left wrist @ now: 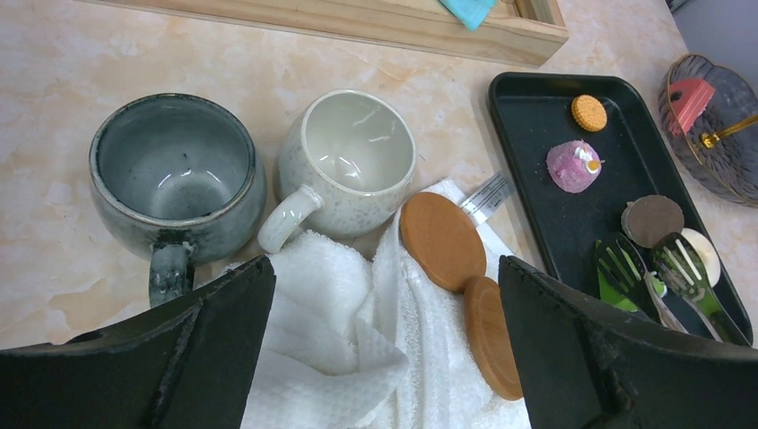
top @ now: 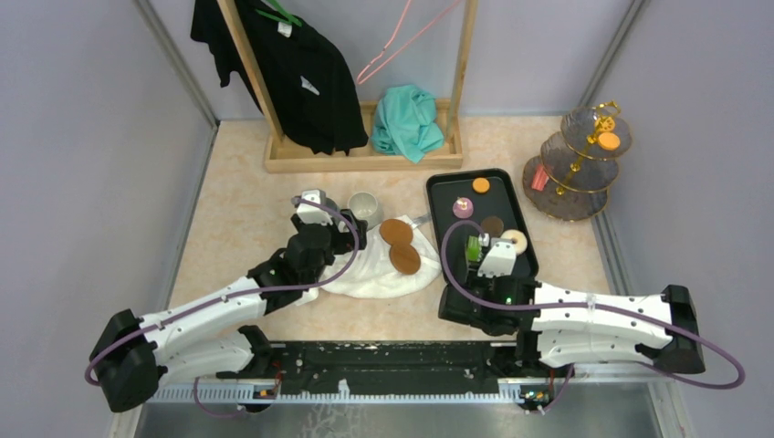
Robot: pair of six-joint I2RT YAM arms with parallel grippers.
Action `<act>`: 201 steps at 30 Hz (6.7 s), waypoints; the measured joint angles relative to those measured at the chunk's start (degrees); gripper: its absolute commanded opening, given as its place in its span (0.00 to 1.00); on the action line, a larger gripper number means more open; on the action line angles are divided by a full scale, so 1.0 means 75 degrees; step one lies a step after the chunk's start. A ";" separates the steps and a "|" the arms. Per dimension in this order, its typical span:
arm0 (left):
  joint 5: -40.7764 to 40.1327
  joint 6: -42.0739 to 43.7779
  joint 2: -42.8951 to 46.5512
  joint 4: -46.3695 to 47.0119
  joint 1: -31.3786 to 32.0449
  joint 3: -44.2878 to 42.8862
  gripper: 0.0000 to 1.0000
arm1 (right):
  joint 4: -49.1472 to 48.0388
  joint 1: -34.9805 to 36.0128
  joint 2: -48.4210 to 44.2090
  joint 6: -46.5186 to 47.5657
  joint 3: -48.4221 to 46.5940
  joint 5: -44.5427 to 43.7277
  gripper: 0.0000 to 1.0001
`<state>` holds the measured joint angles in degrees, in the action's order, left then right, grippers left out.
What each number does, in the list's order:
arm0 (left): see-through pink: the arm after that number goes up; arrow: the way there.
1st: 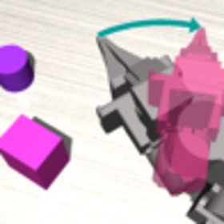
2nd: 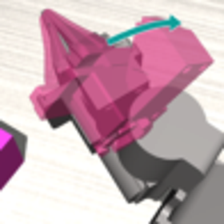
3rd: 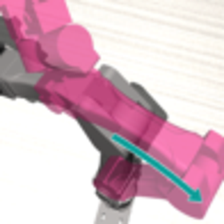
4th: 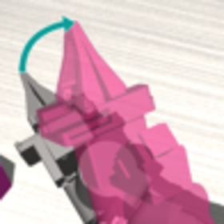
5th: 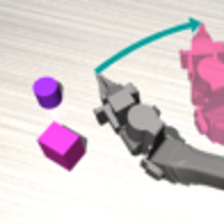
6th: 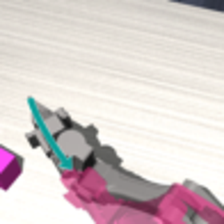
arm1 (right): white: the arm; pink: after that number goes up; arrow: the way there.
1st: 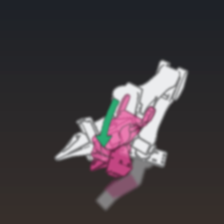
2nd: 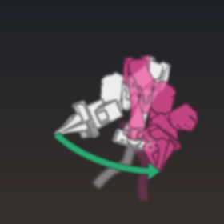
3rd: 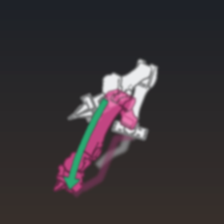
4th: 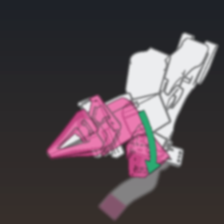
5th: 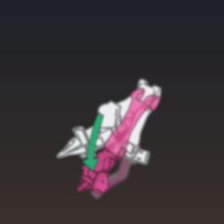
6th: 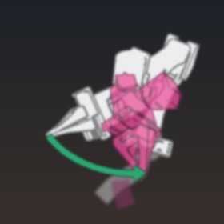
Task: Serve the afternoon tea
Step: Adjust the dessert on the tray, then pick up the desert from the tray, then place the desert on the desert table.
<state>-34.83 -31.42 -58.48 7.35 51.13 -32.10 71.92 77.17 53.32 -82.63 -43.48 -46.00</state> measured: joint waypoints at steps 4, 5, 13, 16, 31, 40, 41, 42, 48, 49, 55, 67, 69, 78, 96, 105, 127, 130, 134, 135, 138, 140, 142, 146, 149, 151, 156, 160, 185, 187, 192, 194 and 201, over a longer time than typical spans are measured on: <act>0.0006 0.0000 0.0055 0.0012 0.0000 0.0015 0.99 | -0.0009 0.0169 0.0073 -0.0160 0.0000 0.0064 0.38; 0.0006 0.0000 0.0070 0.0012 0.0000 0.0026 0.99 | -0.0009 0.0230 0.0125 -0.0213 0.0000 0.0085 0.37; 0.0029 -0.0003 0.0119 0.0029 0.0000 0.0079 0.99 | -0.0099 0.0449 0.0405 -0.0562 0.0105 0.0122 0.12; 0.0032 -0.0003 0.0122 0.0038 0.0000 0.0093 0.99 | -0.0131 0.0449 0.0402 -0.0615 0.0219 0.0117 0.01; 0.0026 0.0006 0.0233 0.0047 0.0000 0.0105 0.99 | -0.0140 0.0498 0.0947 -0.0402 -0.0376 -0.0149 0.00; 0.0029 0.0009 0.0233 0.0047 0.0000 0.0108 0.99 | -0.0373 0.0522 0.0699 -0.0385 -0.0055 -0.0064 0.08; 0.0029 0.0006 0.0233 0.0047 0.0000 0.0108 0.99 | -0.0405 0.0527 0.0664 -0.0388 -0.0015 -0.0055 0.08; 0.0029 0.0006 0.0233 0.0047 0.0000 0.0108 0.99 | -0.0446 0.0533 0.0641 -0.0385 0.0020 -0.0052 0.08; 0.0032 0.0003 0.0233 0.0044 0.0000 0.0108 0.99 | -0.0842 0.0539 0.0624 -0.0309 0.0291 -0.0035 0.08; 0.0032 0.0003 0.0233 0.0044 0.0000 0.0108 0.99 | -0.0930 0.0533 0.0624 -0.0256 0.0344 -0.0029 0.08; 0.0029 0.0003 0.0233 0.0038 0.0000 0.0108 0.99 | -0.1862 -0.0035 0.0627 0.0574 0.0501 0.0108 0.08; 0.0052 0.0003 0.0099 -0.0006 0.0000 0.0108 0.99 | -0.3462 -0.1772 0.0600 0.2824 0.0498 0.0382 0.08; 0.0052 0.0003 0.0099 -0.0009 0.0000 0.0108 0.99 | -0.3579 -0.1894 0.0577 0.3077 0.0498 0.0434 0.11; 0.0055 0.0003 0.0102 -0.0020 0.0000 0.0108 0.99 | -0.3649 -0.1926 0.0289 0.3654 0.0498 0.0769 0.30; 0.0079 -0.0003 0.0102 -0.0070 0.0000 0.0108 0.99 | -0.3270 -0.1880 -0.0347 0.3319 0.1102 0.1099 0.39; 0.0079 -0.0003 0.0114 -0.0102 0.0000 0.0108 0.99 | -0.2946 -0.1288 -0.0184 0.2707 0.1102 0.1090 0.40; 0.0090 -0.0035 0.0227 -0.0122 0.0000 0.0114 0.99 | -0.2224 -0.0481 -0.0029 0.1588 0.1081 0.0749 0.00; 0.0096 -0.0035 0.0254 -0.0122 0.0000 0.0114 0.99 | -0.1853 -0.0187 0.0058 0.1335 0.0860 0.0603 0.00; 0.0105 -0.0035 0.0271 -0.0119 0.0000 0.0114 0.99 | -0.1288 0.0277 0.0265 0.0784 0.0405 0.0329 0.00; 0.0108 -0.0035 0.0271 -0.0119 0.0000 0.0114 0.99 | -0.1105 0.0382 0.0344 0.0597 0.0268 0.0245 0.00; 0.0114 -0.0032 0.0271 -0.0117 0.0000 0.0114 0.99 | -0.0764 0.0510 0.0460 0.0189 0.0085 0.0064 0.00; 0.0119 -0.0032 0.0274 -0.0117 0.0000 0.0114 0.99 | -0.0539 0.0542 0.0478 -0.0052 0.0041 -0.0029 0.00; 0.0125 -0.0029 0.0289 -0.0117 0.0000 0.0114 0.99 | -0.0291 0.0548 0.0475 -0.0332 0.0029 -0.0134 0.00; 0.0131 -0.0012 0.0347 -0.0102 0.0000 0.0114 0.99 | 0.0326 0.0548 0.0475 -0.0927 -0.0114 -0.0405 0.00; 0.0146 0.0003 0.0350 -0.0038 0.0000 0.0114 0.99 | 0.0833 0.0548 0.0472 -0.1402 -0.0385 -0.0644 0.00; 0.0169 0.0006 0.0350 0.0003 0.0000 0.0114 0.99 | 0.1116 0.0548 0.0440 -0.1641 -0.0551 -0.0819 0.00; 0.0239 0.0009 0.0341 0.0067 0.0000 0.0114 0.99 | 0.1475 0.0440 0.0079 -0.1996 -0.0618 -0.1029 0.00; 0.0277 0.0020 0.0323 0.0105 0.0000 0.0114 0.99 | 0.1612 0.0160 -0.0128 -0.2136 -0.0615 -0.1099 0.00; 0.0376 0.0201 0.0105 0.0178 0.0000 -0.0032 0.99 | -0.3203 -0.4436 0.0804 0.3238 -0.0612 -0.0175 0.00; 0.0385 0.0207 0.0082 0.0172 0.0000 -0.0047 0.99 | -0.3416 -0.4692 0.0970 0.3363 -0.0609 -0.0041 0.00; 0.0385 0.0236 0.0076 0.0178 0.0000 -0.0117 0.99 | -0.3806 -0.5342 0.1221 0.3555 -0.0603 0.0230 0.00; 0.0385 0.0254 0.0076 0.0178 0.0000 -0.0117 0.99 | -0.3914 -0.5592 0.1227 0.3605 -0.0603 0.0300 0.00; 0.0388 0.0315 0.0076 0.0178 0.0000 -0.0117 0.99 | -0.4112 -0.6146 0.1186 0.3684 -0.0513 0.0522 0.00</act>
<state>-31.92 -29.06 -57.91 8.69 51.13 -32.97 41.08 31.07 62.22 -55.00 -47.33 -42.09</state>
